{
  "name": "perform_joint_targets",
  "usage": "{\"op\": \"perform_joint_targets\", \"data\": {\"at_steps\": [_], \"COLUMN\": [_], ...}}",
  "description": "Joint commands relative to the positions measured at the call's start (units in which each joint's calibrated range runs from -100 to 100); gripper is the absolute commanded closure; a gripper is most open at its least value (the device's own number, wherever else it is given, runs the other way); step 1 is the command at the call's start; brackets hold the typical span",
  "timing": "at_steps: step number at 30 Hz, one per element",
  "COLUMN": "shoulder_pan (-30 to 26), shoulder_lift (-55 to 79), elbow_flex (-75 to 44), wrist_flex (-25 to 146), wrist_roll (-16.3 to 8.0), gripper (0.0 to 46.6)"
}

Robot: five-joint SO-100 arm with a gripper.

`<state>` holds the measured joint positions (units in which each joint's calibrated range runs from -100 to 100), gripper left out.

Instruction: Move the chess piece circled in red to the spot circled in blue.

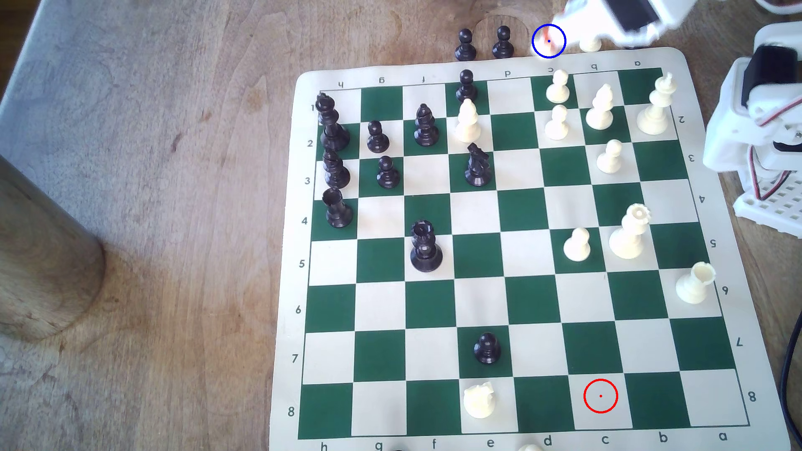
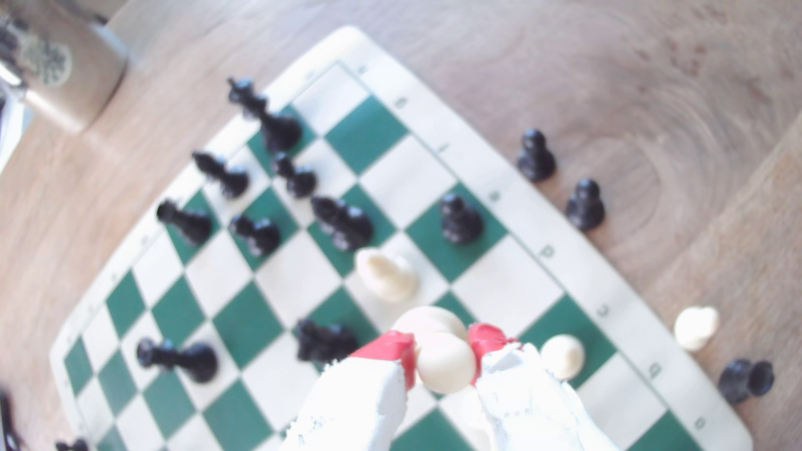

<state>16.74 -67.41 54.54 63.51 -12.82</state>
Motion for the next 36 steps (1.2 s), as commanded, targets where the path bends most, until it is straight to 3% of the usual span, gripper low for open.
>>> {"op": "perform_joint_targets", "data": {"at_steps": [1, 11, 24, 36], "shoulder_pan": [4.96, 13.88, 15.37, 18.73], "shoulder_lift": [2.21, 14.10, 26.32, 37.70], "elbow_flex": [2.39, 7.20, 6.02, 3.57], "wrist_flex": [-5.03, -14.69, -22.56, -31.56], "wrist_roll": [0.49, 2.25, 3.42, 6.20], "gripper": [44.0, 44.0, 44.0, 43.9]}}
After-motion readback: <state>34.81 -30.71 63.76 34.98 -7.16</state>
